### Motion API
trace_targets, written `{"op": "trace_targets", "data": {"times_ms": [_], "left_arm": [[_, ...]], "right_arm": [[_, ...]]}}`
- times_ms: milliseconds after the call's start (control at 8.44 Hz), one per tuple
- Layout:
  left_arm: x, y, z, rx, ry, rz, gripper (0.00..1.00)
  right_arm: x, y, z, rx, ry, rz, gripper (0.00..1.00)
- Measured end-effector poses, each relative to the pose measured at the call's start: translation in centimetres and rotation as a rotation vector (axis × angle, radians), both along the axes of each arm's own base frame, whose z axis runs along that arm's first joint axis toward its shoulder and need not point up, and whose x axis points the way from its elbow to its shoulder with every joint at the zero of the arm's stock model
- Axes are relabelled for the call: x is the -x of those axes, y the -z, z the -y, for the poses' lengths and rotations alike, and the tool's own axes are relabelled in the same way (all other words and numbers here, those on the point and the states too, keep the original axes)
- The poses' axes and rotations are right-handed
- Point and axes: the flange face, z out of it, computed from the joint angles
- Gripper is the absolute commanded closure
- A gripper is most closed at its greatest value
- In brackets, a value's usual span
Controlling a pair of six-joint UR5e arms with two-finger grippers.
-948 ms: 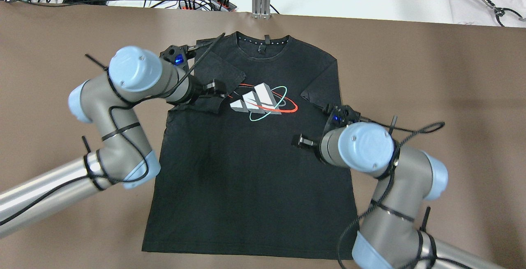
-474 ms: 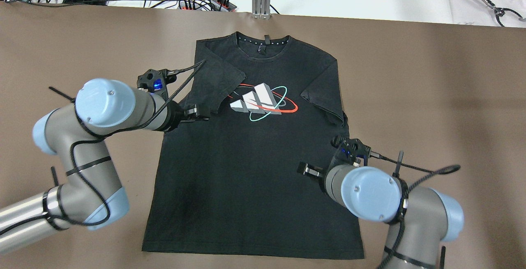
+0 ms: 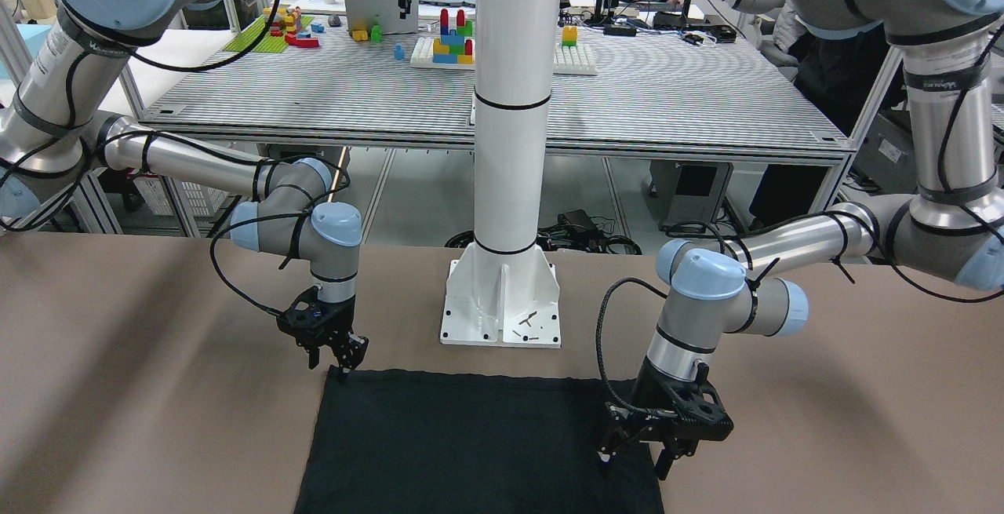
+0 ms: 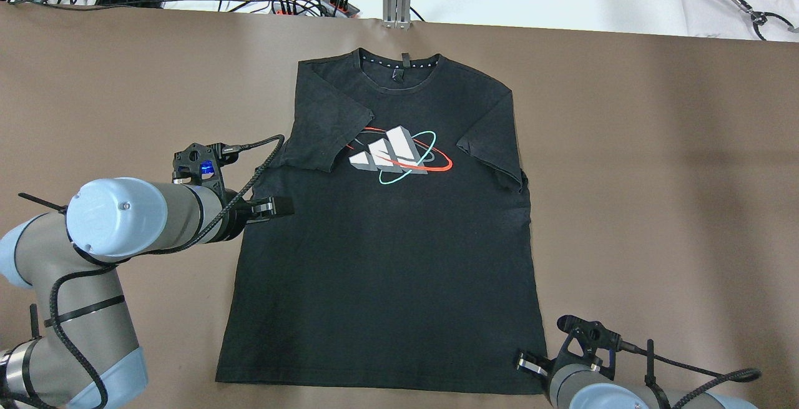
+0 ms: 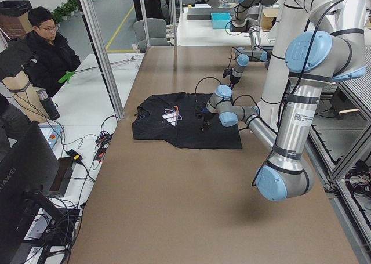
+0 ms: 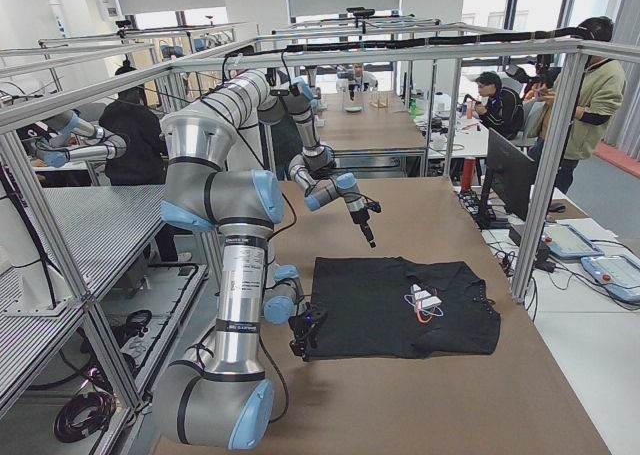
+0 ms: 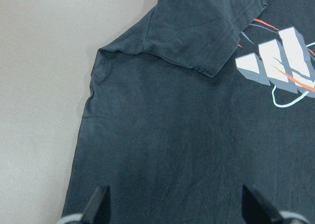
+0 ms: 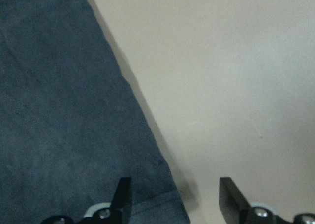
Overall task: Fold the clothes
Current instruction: 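Release the sleeves and move both grippers to the shirt's hem corners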
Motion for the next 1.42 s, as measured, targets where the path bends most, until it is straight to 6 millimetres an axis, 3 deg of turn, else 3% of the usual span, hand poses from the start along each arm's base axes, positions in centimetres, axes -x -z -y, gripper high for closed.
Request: {"op": "trace_targets", "data": {"times_ms": [119, 237, 356, 474, 1185, 1422], "left_arm": [[-0.4, 0.1, -0.2, -0.005, 0.005, 0.009, 0.06], [-1.0, 0.4, -0.5, -0.008, 0.008, 0.022, 0.06], [-1.4, 0.6, -0.7, -0.008, 0.008, 0.03, 0.06], [-1.6, 0.8, -0.8, -0.009, 0.007, 0.034, 0.06], [-1.6, -0.1, -1.1, 0.004, 0.015, 0.047, 0.06], [-1.3, -2.7, -4.6, 0.056, 0.053, 0.056, 0.12]], "right_arm": [[0.3, -0.1, -0.8, 0.007, 0.0, 0.002, 0.59], [0.4, 0.0, -1.2, 0.01, -0.002, 0.005, 0.87], [0.4, 0.1, -1.3, 0.011, -0.002, 0.009, 0.95], [0.2, 0.5, -1.3, 0.01, -0.003, 0.019, 1.0], [-0.9, 1.8, -1.1, -0.013, 0.024, 0.034, 1.0], [-1.2, 2.8, -1.6, -0.008, 0.038, 0.055, 1.0]]}}
